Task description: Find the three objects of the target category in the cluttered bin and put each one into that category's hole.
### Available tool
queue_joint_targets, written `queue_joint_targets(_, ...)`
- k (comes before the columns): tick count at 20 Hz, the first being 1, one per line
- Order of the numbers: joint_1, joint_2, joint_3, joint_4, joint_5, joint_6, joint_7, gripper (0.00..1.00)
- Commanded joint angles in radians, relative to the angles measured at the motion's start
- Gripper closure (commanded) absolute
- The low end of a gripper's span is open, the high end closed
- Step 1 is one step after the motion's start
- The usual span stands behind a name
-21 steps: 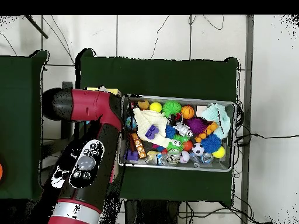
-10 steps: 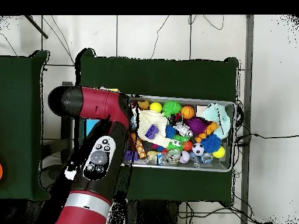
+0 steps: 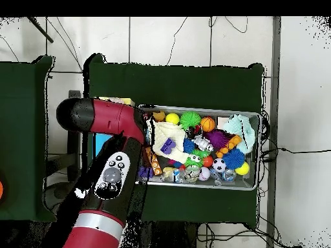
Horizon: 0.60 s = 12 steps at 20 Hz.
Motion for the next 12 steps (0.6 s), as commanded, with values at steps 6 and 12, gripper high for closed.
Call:
queue_joint_targets(6, -0.020, 0.082, 0.106, 0.136, 0.026, -0.007, 0.240, 1.00)
queue_joint_targets(12, -0.019, 0.124, 0.107, 0.112, 0.013, -0.047, 0.211, 1.00)
